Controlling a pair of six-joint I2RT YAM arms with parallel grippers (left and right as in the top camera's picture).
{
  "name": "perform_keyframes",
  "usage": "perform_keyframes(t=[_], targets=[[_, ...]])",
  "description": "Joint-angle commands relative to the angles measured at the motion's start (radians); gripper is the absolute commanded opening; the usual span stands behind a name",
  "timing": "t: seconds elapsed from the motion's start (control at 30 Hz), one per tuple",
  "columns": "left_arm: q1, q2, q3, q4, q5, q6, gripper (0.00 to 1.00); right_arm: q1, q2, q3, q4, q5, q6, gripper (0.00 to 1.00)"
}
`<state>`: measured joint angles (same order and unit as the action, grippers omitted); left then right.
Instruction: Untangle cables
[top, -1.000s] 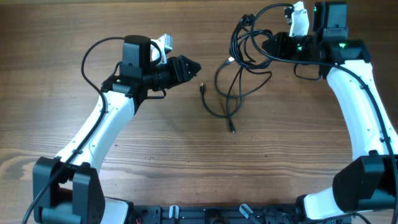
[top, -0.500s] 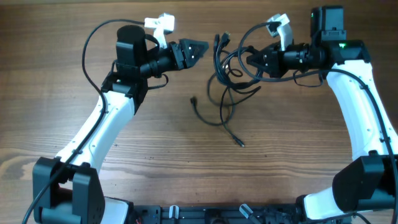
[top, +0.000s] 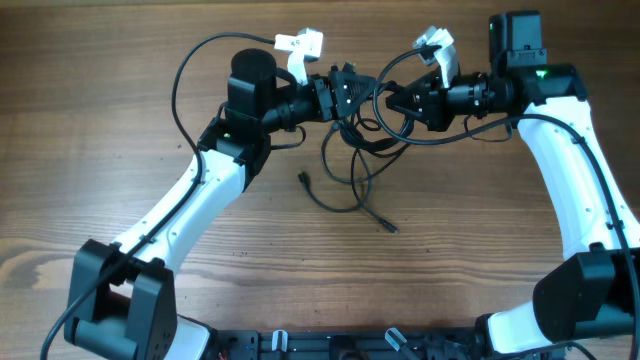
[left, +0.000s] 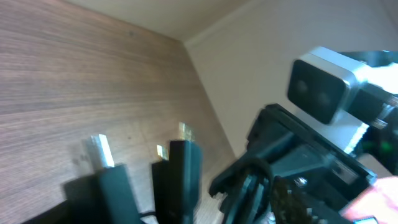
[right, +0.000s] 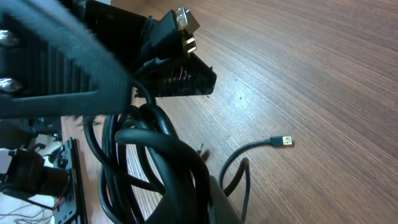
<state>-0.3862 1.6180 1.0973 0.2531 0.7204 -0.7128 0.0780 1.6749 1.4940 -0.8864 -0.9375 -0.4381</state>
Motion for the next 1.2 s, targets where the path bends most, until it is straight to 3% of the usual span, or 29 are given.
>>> perform_keyframes(t=[0.0,0.1,0.2,0.37,0.6,0.67,0.73,0.83,1.0,1.17], targets=[[0.005,0.009,0.006,0.013,-0.076,-0.003,0.66,0.002,-0.022,0.001,0.002,-0.013,0.023,0.04],[0.005,0.009,0.006,0.016,-0.12,-0.004,0.6,0.002,-0.022,0.001,0.001,-0.013,0.022,0.04],[0.005,0.009,0.006,0.049,-0.146,-0.045,0.6,0.002,-0.022,0.001,-0.005,-0.013,0.021,0.04],[0.002,0.015,0.006,0.061,-0.142,-0.055,0.51,0.002,-0.022,0.001,-0.005,-0.013,0.021,0.04],[-0.008,0.047,0.006,0.027,-0.138,-0.051,0.46,0.002,-0.022,0.001,-0.006,-0.013,0.022,0.04],[-0.011,0.053,0.006,0.023,-0.139,-0.051,0.39,0.002,-0.022,0.001,-0.005,-0.013,0.023,0.04],[-0.008,0.053,0.006,0.024,-0.139,-0.051,0.25,0.001,-0.022,0.001,-0.003,-0.012,0.031,0.04],[0.019,0.053,0.006,0.019,-0.138,-0.051,0.04,0.001,-0.022,0.001,0.037,0.057,0.171,0.04],[0.093,0.052,0.006,0.019,0.009,-0.052,0.04,0.001,-0.022,0.001,0.117,0.303,0.522,0.04],[0.181,0.052,0.006,0.019,0.289,-0.056,0.04,0.001,-0.022,0.001,0.164,0.37,0.695,0.04]])
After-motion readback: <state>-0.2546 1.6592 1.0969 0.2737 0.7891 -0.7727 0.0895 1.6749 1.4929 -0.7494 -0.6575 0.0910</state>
